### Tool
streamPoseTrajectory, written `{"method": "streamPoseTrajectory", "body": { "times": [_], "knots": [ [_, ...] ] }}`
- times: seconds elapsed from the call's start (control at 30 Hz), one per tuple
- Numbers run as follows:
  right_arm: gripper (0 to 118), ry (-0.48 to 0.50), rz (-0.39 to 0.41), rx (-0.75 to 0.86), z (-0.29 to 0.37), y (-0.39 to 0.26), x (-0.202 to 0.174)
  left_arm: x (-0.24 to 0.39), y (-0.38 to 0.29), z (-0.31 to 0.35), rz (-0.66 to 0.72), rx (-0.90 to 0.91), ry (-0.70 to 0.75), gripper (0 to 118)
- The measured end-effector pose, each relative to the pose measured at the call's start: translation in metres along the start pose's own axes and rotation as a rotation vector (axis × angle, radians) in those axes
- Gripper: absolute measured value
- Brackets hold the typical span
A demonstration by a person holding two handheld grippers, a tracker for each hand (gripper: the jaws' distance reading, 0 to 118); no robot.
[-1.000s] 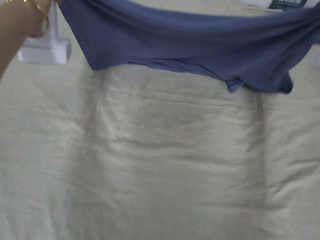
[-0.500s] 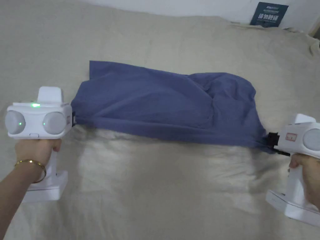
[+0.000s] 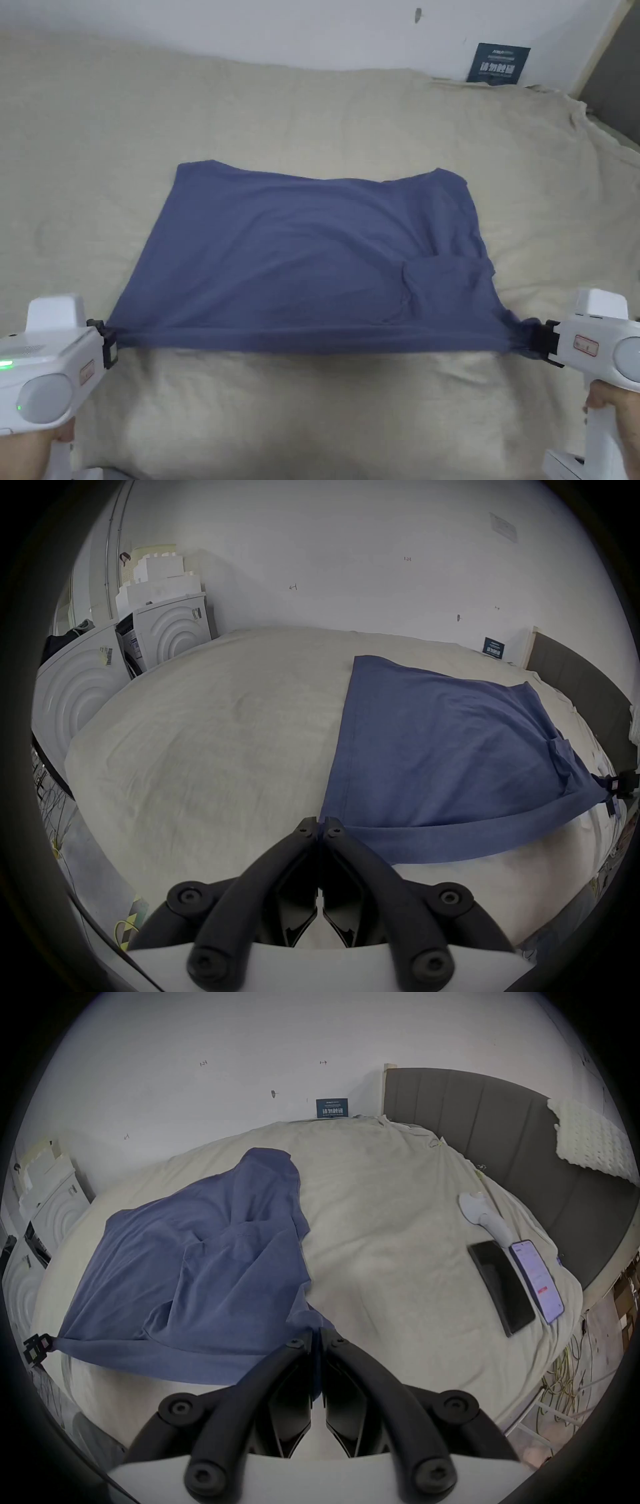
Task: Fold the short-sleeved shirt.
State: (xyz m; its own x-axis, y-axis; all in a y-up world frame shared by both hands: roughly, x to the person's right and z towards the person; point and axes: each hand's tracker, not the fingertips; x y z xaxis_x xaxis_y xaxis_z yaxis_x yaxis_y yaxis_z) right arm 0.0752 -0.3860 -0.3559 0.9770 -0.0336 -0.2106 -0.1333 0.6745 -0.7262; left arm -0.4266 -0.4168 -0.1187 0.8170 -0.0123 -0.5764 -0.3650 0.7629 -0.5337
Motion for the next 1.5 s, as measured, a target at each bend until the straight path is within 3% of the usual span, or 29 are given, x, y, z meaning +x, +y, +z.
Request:
{"method": "streamPoseTrajectory", "body": {
  "times": [0.23, 0.43, 0.8, 0.83, 0.87, 0.9, 0.93, 0.97, 1.0, 1.03, 1.2, 1.3, 1.5],
  "knots": [
    [3, -0.008, 0.053, -0.014, 0.033, -0.048, 0.014, -0.011, -0.032, 0.039, 0.038, 0.006, -0.015, 0],
    [3, -0.003, -0.016, -0.049, 0.035, -0.077, 0.018, -0.017, -0.055, 0.047, 0.055, -0.033, -0.019, 0],
    [3, -0.025, -0.007, -0.092, 0.025, -0.086, 0.010, -0.017, -0.061, 0.041, 0.030, -0.095, -0.009, 0],
    [5, -0.022, -0.004, -0.094, 0.026, -0.086, 0.009, -0.015, -0.061, 0.041, 0.035, -0.093, -0.011, 7],
    [18, -0.019, -0.006, -0.096, 0.029, -0.084, 0.008, -0.016, -0.059, 0.044, 0.045, -0.088, -0.009, 21],
    [46, -0.024, -0.004, -0.099, 0.033, -0.082, 0.007, -0.018, -0.056, 0.048, 0.054, -0.081, -0.013, 37],
    [79, -0.028, -0.002, -0.093, 0.036, -0.081, 0.007, -0.021, -0.054, 0.051, 0.057, -0.074, -0.012, 63],
    [104, -0.028, 0.000, -0.084, 0.040, -0.078, 0.008, -0.023, -0.052, 0.052, 0.060, -0.065, -0.004, 95],
    [105, -0.038, -0.002, -0.068, 0.046, -0.074, 0.009, -0.026, -0.047, 0.055, 0.065, -0.053, 0.012, 109],
    [105, -0.037, -0.013, -0.037, 0.055, -0.069, 0.010, -0.030, -0.041, 0.059, 0.077, -0.028, 0.028, 114],
    [105, -0.037, -0.060, 0.127, 0.093, -0.029, 0.022, -0.042, 0.006, 0.084, 0.162, 0.105, -0.008, 115],
    [105, -0.025, 0.000, 0.233, 0.122, -0.006, 0.013, -0.030, 0.033, 0.096, 0.080, 0.237, -0.012, 115],
    [105, 0.048, 0.034, 0.439, 0.154, -0.002, -0.012, 0.012, 0.056, 0.106, 0.011, 0.344, -0.098, 114]
  ]
}}
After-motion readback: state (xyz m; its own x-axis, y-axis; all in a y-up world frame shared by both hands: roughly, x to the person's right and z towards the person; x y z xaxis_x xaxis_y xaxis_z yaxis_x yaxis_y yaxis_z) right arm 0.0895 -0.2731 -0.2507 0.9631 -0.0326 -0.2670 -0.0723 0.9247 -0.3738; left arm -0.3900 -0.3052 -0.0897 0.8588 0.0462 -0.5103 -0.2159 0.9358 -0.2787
